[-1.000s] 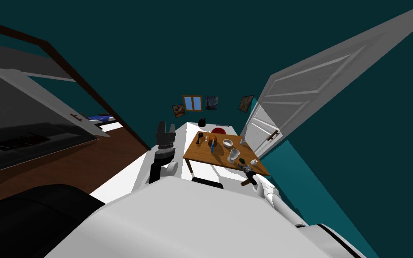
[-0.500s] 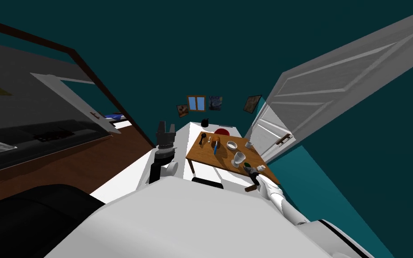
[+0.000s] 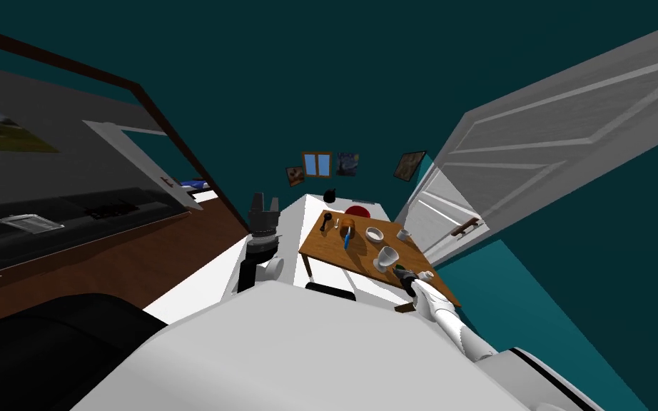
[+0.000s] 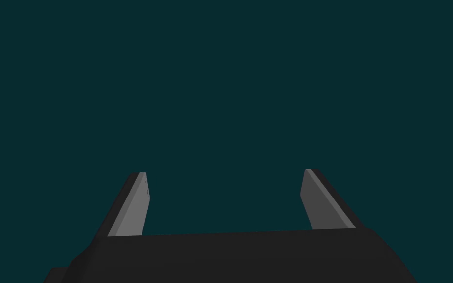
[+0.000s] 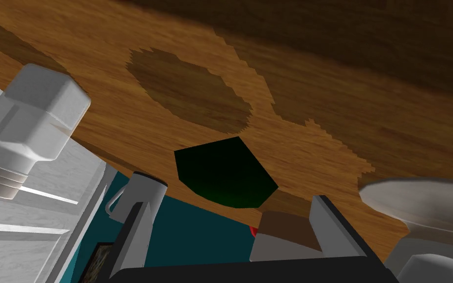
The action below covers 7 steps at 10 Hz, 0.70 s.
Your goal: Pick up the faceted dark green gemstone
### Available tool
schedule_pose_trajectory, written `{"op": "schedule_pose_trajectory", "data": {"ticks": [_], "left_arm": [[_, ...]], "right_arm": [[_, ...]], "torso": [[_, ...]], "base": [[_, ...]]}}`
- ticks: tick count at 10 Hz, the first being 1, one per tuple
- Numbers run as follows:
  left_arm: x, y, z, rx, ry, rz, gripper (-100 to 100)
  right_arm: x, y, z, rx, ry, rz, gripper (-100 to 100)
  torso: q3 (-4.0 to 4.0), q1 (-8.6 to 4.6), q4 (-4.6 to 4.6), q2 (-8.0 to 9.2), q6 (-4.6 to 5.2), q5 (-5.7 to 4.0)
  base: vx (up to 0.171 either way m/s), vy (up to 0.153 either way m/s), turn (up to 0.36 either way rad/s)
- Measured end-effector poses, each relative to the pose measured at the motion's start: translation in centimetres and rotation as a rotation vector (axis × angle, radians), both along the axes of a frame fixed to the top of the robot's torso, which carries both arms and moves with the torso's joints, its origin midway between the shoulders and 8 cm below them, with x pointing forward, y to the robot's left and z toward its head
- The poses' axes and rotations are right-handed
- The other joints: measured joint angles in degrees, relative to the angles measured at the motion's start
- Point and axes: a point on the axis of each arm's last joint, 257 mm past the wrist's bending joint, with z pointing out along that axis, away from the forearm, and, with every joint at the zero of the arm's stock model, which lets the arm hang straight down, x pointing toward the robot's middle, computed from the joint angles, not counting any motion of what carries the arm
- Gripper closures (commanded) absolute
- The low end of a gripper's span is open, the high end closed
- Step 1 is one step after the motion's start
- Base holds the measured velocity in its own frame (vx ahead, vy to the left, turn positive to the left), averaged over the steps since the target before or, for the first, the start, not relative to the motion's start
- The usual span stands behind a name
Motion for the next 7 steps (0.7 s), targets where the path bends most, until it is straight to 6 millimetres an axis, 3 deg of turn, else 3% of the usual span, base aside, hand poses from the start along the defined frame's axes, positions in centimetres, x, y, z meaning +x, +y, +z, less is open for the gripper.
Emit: {"op": "schedule_pose_trajectory", "data": {"ticks": [2, 3, 4, 5, 7], "left_arm": [[0.0, 0.0, 0.0, 0.0, 0.0, 0.0, 0], [0.0, 0.0, 0.0, 0.0, 0.0, 0.0, 0], [0.0, 0.0, 0.0, 0.0, 0.0, 0.0, 0], [0.0, 0.0, 0.01, 0.0, 0.0, 0.0, 0], [0.0, 0.0, 0.0, 0.0, 0.0, 0.0, 0]], "right_arm": [[-0.49, -0.75, -0.23, -0.021, 0.013, -0.012, -100], [-0.5, -0.75, -0.25, -0.02, 0.013, -0.012, 0], [-0.49, -0.75, -0.25, -0.02, 0.013, -0.012, -100], [-0.66, -1.0, -0.38, -0.016, 0.014, -0.04, -100], [-1.03, -1.55, -0.72, -0.008, 0.012, -0.117, -100]], "torso": [[0.01, -0.02, 0.0, 0.03, 0.04, -0.01], [0.04, -0.05, 0.01, 0.08, 0.03, -0.01], [0.06, -0.06, 0.02, 0.11, 0.04, -0.01], [0.14, -0.35, 0.05, 0.25, -0.05, -0.06], [0.34, -0.71, 0.13, 0.59, 0.06, -0.15]], "base": [[0.012, 0.007, -0.014], [0.0, 0.0, 0.0], [-0.053, -0.094, 0.378], [-0.174, -0.169, 0.552], [-0.129, -0.162, 0.299]]}}
